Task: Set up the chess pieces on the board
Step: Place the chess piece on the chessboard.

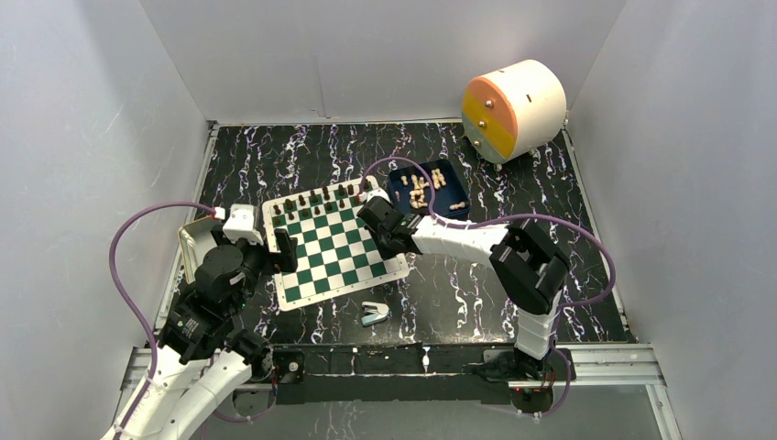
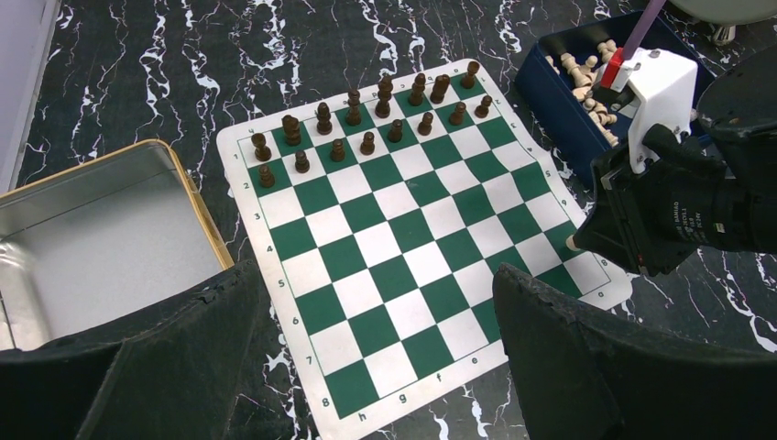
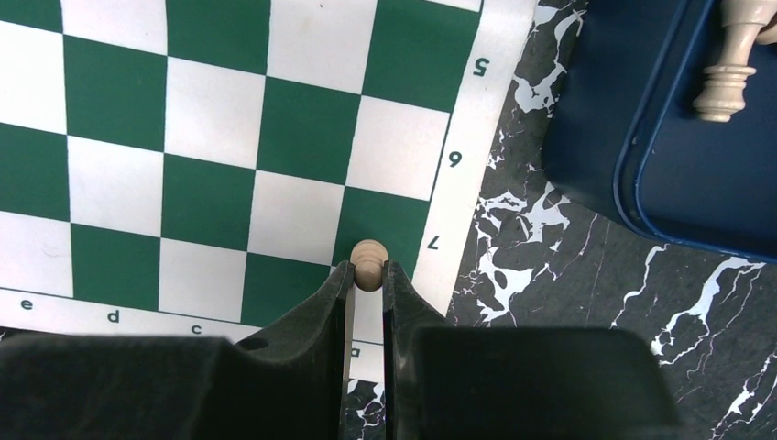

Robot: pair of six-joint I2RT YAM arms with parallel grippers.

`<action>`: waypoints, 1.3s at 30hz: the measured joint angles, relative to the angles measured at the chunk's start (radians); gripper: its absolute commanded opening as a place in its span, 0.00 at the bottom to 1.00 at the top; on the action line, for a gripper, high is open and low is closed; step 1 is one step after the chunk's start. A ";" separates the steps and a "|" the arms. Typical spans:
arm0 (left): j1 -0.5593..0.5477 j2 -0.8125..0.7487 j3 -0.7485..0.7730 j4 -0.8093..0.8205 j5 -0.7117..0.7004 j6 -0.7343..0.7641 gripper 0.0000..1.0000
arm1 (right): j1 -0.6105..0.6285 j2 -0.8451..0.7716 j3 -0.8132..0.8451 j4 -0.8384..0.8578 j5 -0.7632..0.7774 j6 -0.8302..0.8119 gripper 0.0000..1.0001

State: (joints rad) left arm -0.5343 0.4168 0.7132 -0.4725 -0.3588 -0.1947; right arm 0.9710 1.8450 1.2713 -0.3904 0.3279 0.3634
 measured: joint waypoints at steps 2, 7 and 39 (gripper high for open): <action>0.000 0.000 0.000 0.000 0.000 0.000 0.95 | 0.000 0.006 0.000 0.001 0.001 0.000 0.19; 0.000 0.000 0.000 0.000 0.000 0.000 0.95 | 0.000 0.016 0.000 0.001 0.003 0.001 0.19; 0.000 -0.005 0.000 -0.001 0.001 0.000 0.95 | 0.000 0.027 -0.011 0.027 0.021 0.006 0.35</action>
State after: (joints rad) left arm -0.5343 0.4114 0.7132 -0.4732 -0.3576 -0.1947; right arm 0.9710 1.8721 1.2598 -0.3630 0.3492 0.3691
